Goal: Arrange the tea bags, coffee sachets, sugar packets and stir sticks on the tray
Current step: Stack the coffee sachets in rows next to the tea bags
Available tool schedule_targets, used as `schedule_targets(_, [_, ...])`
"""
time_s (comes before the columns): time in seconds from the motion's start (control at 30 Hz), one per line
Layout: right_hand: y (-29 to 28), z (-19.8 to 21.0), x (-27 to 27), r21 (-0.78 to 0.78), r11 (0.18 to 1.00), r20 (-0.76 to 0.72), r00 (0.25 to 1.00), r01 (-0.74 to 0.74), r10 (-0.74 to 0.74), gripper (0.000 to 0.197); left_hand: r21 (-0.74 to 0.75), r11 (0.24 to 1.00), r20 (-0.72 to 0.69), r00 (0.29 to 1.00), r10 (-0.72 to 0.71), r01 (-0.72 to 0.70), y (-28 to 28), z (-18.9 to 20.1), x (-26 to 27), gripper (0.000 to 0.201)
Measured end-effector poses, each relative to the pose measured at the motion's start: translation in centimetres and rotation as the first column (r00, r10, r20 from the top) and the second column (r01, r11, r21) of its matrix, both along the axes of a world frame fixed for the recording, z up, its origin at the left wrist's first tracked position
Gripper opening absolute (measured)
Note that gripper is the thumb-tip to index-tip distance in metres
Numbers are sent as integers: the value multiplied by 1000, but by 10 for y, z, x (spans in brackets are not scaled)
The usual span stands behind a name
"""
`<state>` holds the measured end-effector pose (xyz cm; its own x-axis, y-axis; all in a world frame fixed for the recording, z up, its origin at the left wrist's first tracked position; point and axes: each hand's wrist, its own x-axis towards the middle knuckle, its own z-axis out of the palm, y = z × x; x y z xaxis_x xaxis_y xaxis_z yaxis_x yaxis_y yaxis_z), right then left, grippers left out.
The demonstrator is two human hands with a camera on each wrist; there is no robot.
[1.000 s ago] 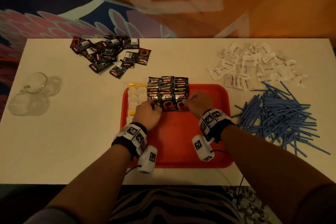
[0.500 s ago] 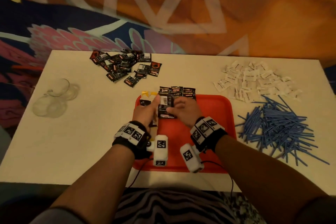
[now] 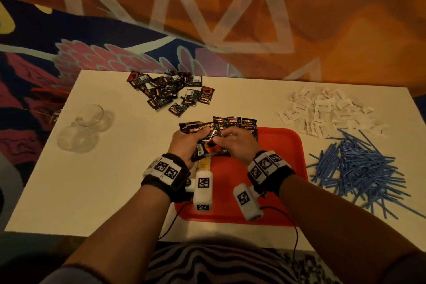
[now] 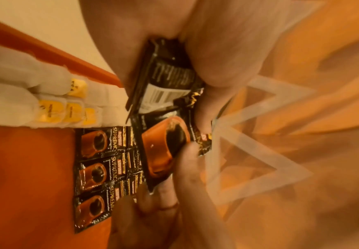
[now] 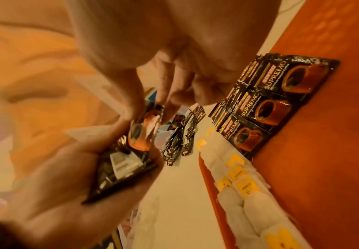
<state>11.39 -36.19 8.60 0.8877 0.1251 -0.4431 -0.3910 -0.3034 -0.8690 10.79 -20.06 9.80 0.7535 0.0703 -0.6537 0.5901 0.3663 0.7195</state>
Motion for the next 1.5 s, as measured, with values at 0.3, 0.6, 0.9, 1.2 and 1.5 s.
schedule_targets(0.3, [4,-1,5,-70,994,72,994,-79,84,18,39,999,-3,1000,7,-7,4,-6,1,15])
schedule_targets(0.6, [-1,-11,2,-219,960,44,981,-173,187,8,287,953,181,972,-152,95,7,-15,2,24])
schedule_targets(0.9, [-8,-40,1,-349,915,-63,979,-202,192,24,276,958,83,992,-100,73,6,-43,-5,26])
schedule_targets(1.2, [-21,-86,3,-512,856,-195,980,-78,-27,19,174,983,-177,981,84,-53,44,-64,-1,7])
schedule_targets(1.5, [2,-101,19,-485,875,-245,961,-6,-129,16,138,985,-211,969,129,-101,71,-75,-10,7])
